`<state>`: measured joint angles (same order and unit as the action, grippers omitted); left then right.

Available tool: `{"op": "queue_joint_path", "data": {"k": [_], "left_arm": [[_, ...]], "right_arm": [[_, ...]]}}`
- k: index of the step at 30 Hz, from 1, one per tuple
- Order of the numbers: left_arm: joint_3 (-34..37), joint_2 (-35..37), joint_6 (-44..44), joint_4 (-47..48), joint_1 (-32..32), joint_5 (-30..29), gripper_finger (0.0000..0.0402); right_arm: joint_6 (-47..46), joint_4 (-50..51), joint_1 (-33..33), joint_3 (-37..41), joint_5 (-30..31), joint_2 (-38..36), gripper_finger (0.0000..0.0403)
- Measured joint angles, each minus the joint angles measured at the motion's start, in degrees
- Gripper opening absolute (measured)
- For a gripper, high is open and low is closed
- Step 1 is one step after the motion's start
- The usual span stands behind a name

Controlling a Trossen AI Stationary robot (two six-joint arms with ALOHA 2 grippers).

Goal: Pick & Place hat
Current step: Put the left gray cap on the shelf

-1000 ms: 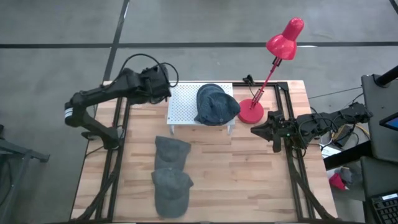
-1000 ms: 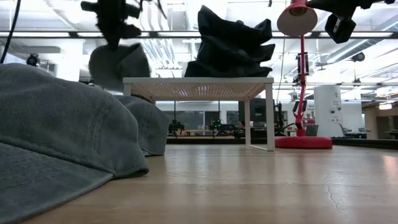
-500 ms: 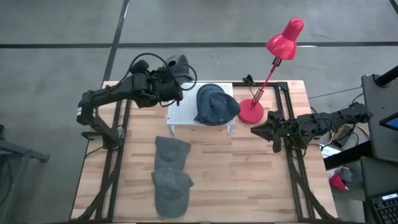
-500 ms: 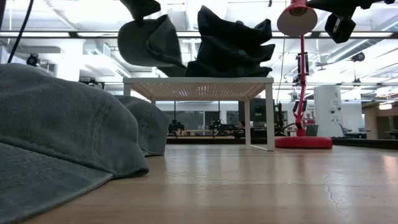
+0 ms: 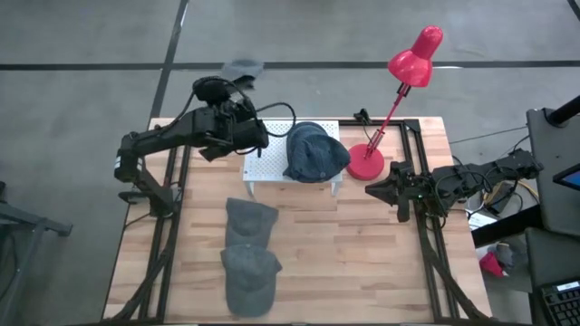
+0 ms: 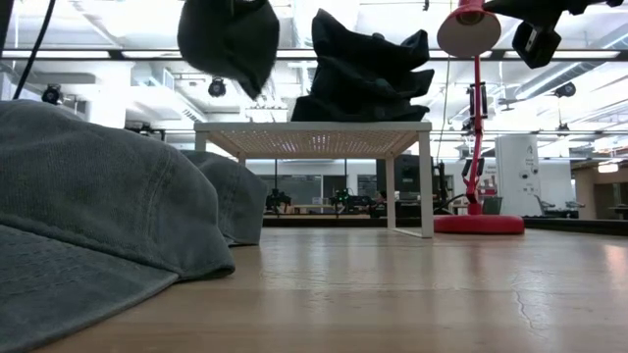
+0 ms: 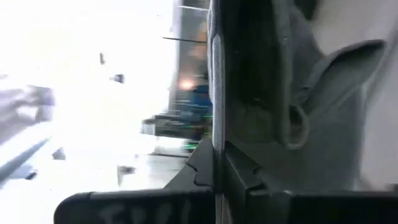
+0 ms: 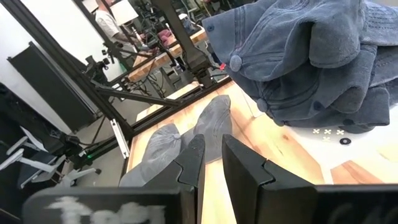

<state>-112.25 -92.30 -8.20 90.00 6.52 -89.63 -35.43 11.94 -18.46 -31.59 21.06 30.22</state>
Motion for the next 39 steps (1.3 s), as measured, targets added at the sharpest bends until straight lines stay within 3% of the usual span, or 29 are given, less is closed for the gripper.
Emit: {"op": "queue_joint_path", "data": {"k": [3, 16, 24, 33, 39], "left_arm": [[0.1, -0.1, -3.7, 0.0, -1.0, -0.6, 0.0009], [1.0, -1.0, -4.0, -1.4, -8.1, -0.4, 0.0003], [1.0, -2.4, -6.3, -5.2, -16.5, -0.4, 0.0003], [1.0, -2.4, -19.2, -18.5, -22.0, -0.4, 0.0003], [0.9, -2.4, -29.1, -23.8, -23.9, -0.4, 0.0003]], "right_arm": [[0.1, 0.3, 0.0, 0.0, 0.0, 0.0, 0.0052], [-1.5, -1.1, 0.0, 0.0, 0.1, 0.4, 0.0052], [2.3, -19.6, 0.0, 0.0, 0.1, 4.2, 0.0052], [2.6, -41.7, 1.3, 0.0, 0.2, 12.1, 0.0054], [2.6, -51.0, 1.9, 0.0, 0.0, 17.6, 0.0093]]}}
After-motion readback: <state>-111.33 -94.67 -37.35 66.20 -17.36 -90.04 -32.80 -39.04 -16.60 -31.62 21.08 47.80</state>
